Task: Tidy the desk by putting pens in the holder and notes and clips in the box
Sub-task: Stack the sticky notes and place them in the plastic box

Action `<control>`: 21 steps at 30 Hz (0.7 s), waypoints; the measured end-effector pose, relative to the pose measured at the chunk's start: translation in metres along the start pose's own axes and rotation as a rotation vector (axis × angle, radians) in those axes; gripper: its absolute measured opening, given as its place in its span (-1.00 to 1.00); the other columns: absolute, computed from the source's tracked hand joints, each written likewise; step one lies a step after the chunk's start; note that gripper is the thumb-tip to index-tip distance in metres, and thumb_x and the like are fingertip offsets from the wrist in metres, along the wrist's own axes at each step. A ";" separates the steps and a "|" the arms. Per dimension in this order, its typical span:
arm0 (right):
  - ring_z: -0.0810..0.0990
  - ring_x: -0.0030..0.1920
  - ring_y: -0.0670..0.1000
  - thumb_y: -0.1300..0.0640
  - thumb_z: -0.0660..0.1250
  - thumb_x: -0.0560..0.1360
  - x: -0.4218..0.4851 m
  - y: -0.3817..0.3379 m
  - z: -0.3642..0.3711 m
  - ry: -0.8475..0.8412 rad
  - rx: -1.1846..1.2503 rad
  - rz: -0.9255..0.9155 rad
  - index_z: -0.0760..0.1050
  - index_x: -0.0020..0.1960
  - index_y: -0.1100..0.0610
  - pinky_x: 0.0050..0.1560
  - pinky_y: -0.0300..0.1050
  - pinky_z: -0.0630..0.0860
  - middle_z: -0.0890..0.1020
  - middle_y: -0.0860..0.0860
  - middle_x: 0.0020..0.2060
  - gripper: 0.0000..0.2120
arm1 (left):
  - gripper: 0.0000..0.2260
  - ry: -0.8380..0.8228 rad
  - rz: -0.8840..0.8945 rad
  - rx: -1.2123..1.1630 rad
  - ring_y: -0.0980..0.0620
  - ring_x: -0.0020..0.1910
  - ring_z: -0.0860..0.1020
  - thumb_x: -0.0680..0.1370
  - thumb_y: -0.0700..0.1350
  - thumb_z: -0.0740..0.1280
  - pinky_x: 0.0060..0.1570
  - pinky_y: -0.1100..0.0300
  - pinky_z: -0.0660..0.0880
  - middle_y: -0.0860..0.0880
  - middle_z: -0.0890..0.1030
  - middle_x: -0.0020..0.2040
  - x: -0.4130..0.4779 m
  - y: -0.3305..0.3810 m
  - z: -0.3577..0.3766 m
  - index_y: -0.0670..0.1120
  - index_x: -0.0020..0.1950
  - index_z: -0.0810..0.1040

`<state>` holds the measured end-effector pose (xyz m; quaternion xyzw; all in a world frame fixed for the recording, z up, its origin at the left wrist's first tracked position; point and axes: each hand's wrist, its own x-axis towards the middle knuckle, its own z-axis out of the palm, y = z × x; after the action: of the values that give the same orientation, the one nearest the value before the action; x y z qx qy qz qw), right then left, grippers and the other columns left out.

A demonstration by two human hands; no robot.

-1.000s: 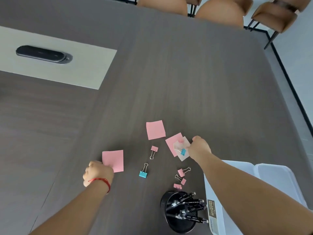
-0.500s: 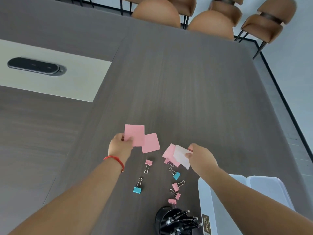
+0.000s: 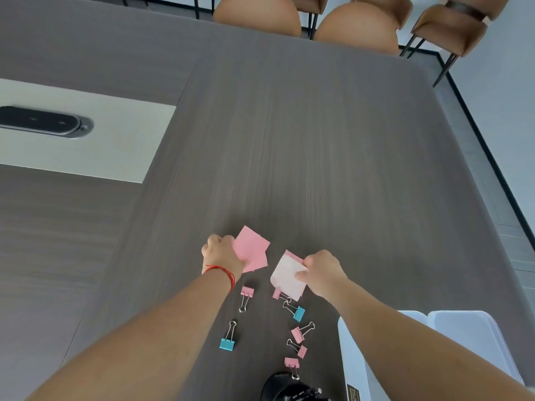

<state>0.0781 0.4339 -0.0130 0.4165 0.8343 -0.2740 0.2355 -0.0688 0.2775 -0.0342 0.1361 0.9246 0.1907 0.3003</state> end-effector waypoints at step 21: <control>0.56 -0.08 0.03 0.06 0.39 0.44 -0.056 -0.006 -0.071 0.164 0.232 -0.153 0.41 0.18 0.01 -0.21 -0.12 0.44 0.58 -0.09 -0.08 -0.66 | -0.73 -0.373 0.418 -0.418 0.08 -0.14 0.60 0.43 -0.30 0.33 -0.02 0.18 0.56 0.06 0.64 -0.16 -0.046 0.072 -0.036 0.06 -0.02 0.59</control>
<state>0.0920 0.4454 0.0762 0.3970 0.8428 -0.3507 0.0955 -0.0448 0.3151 0.0465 0.2907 0.7469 0.4050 0.4399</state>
